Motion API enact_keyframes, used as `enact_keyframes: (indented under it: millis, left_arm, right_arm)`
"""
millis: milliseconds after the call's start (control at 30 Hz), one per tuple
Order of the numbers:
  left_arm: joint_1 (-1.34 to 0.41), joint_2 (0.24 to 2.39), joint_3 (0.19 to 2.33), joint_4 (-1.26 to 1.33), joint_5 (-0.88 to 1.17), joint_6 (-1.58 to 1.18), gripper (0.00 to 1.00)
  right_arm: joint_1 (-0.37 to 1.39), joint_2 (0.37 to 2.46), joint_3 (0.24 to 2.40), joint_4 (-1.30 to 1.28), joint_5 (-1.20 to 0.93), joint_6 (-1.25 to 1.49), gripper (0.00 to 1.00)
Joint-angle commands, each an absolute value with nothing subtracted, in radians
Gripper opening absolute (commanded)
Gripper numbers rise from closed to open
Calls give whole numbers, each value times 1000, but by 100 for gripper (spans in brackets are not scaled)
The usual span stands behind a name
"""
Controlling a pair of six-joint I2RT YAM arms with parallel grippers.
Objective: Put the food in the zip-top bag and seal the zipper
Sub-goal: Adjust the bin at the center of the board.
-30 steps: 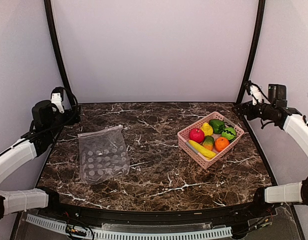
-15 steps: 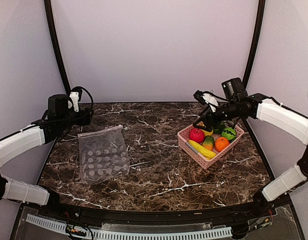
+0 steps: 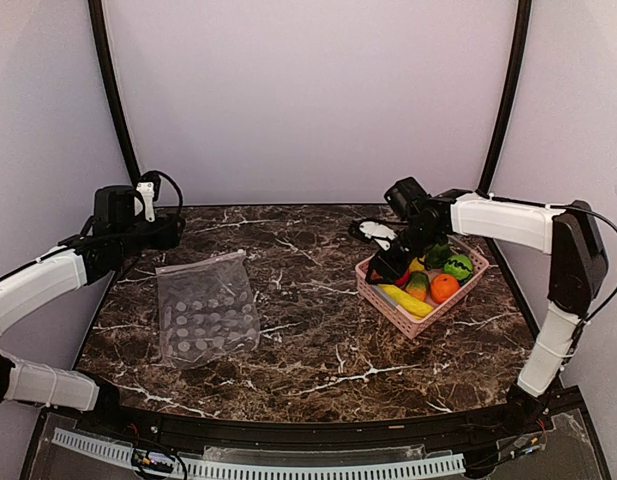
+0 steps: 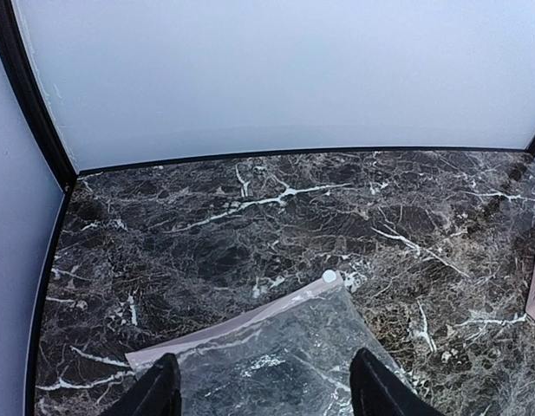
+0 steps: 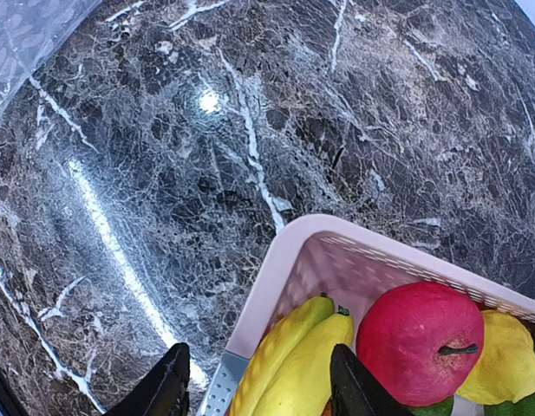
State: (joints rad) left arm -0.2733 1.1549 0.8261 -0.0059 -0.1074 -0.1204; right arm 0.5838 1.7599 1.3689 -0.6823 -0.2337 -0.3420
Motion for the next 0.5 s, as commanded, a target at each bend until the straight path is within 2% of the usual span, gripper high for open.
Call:
enact_keyframes:
  millis: [0, 300, 467]
  left_arm:
    - [-279, 1110, 858, -35, -81, -146, 66]
    - [-279, 1105, 864, -40, -57, -165, 65]
    - [-279, 1103, 865, -41, -53, -169, 65]
  right_arm:
    - [603, 1786, 1413, -711, -193, -322, 52]
    - [634, 1842, 1422, -732, -162, -321, 50]
    - [641, 1855, 1423, -748, -159, -318, 40]
